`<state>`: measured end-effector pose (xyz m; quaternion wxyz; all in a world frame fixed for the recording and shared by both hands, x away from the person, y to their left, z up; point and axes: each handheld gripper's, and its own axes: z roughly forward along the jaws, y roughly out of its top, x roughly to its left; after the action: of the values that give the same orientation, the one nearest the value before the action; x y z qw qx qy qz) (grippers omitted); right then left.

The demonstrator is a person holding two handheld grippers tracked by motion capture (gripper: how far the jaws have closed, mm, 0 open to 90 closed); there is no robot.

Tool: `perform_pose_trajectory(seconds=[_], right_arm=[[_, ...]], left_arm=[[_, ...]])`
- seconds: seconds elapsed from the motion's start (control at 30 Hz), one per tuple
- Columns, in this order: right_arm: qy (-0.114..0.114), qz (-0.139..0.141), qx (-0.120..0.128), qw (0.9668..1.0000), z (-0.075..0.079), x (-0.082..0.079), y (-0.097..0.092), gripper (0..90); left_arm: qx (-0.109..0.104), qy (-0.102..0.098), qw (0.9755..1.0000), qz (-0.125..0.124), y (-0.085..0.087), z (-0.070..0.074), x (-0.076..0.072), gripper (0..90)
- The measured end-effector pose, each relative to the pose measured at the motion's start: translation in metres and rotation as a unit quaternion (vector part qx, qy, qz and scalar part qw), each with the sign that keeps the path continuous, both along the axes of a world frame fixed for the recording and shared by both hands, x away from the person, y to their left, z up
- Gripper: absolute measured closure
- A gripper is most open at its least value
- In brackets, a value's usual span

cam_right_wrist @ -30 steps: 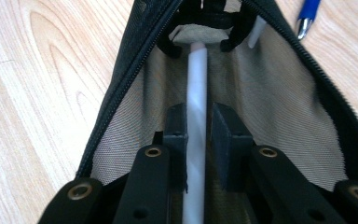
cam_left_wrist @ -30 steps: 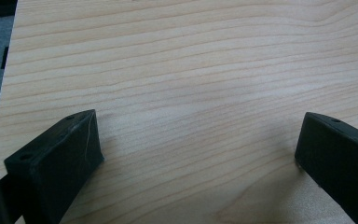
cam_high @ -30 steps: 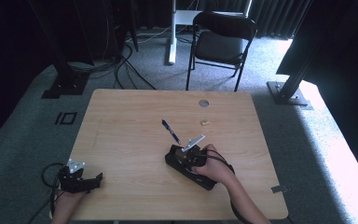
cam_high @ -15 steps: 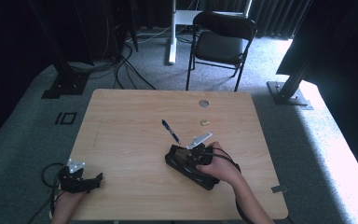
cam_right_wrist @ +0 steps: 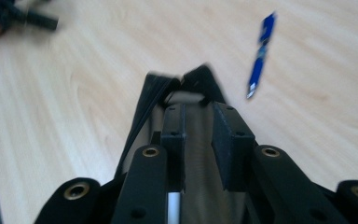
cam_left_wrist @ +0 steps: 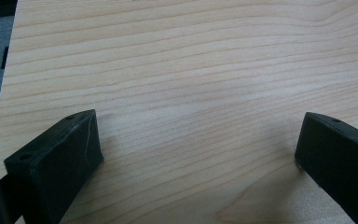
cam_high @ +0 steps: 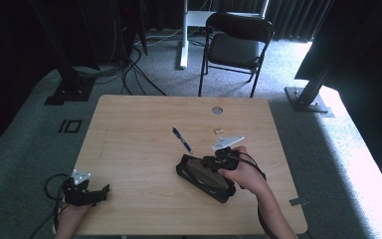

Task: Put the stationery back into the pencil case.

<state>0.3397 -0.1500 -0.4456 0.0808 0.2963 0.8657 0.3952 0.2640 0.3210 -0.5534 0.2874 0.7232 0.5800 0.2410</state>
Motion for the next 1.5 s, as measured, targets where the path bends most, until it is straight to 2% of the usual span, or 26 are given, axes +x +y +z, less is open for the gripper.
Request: perform_pose_trajectory(seconds=[0.17, 0.33, 0.53, 0.6, 0.67, 0.83, 1.03, 1.13, 1.23, 1.37, 1.5], right_arm=[[-0.022, -0.031, 0.017, 0.9991, 0.004, 0.006, -0.007, 73.5], [-0.029, -0.057, 0.029, 0.9975, 0.001, 0.013, -0.013, 72.4], [-0.052, -0.11, 0.039, 0.9919, -0.002, 0.024, -0.022, 71.5], [-0.052, -0.114, 0.041, 0.9913, -0.003, 0.025, -0.024, 71.0], [-0.053, -0.134, 0.042, 0.9887, -0.006, 0.031, -0.029, 69.8], [-0.052, -0.156, 0.04, 0.9857, -0.013, 0.037, -0.035, 69.6], [-0.057, -0.187, 0.037, 0.9801, -0.022, 0.047, -0.045, 68.6], [-0.053, -0.195, 0.033, 0.9788, -0.027, 0.052, -0.047, 68.0], [-0.05, -0.202, 0.039, 0.9773, -0.032, 0.055, -0.049, 66.8], [-0.053, -0.214, 0.046, 0.9743, -0.038, 0.061, -0.051, 66.5], [-0.06, -0.22, 0.04, 0.9728, -0.04, 0.067, -0.052, 66.9]], left_arm=[[0.001, 0.001, 1.0, -0.001, 0.0, 0.0, 0.0, 0.5], [0.0, 0.0, 1.0, 0.0, 0.0, 0.0, 0.0, 0.5], [0.0, 0.0, 1.0, 0.0, 0.0, 0.0, 0.0, 0.6], [0.0, 0.0, 1.0, 0.0, 0.0, 0.0, 0.0, 0.6], [0.0, 0.0, 1.0, 0.0, 0.0, 0.0, 0.0, 0.5], [0.0, 0.0, 1.0, 0.0, 0.0, 0.0, 0.0, 0.6], [0.0, 0.0, 1.0, 0.0, 0.0, 0.0, 0.0, 0.5], [0.0, 0.0, 1.0, 0.0, 0.0, 0.0, 0.0, 0.5], [0.0, 0.0, 1.0, 0.0, 0.0, 0.0, 0.0, 0.5], [0.0, 0.0, 1.0, 0.0, 0.0, 0.0, 0.0, 0.5], [0.0, 0.0, 1.0, 0.0, 0.0, 0.0, 0.0, 0.6]])
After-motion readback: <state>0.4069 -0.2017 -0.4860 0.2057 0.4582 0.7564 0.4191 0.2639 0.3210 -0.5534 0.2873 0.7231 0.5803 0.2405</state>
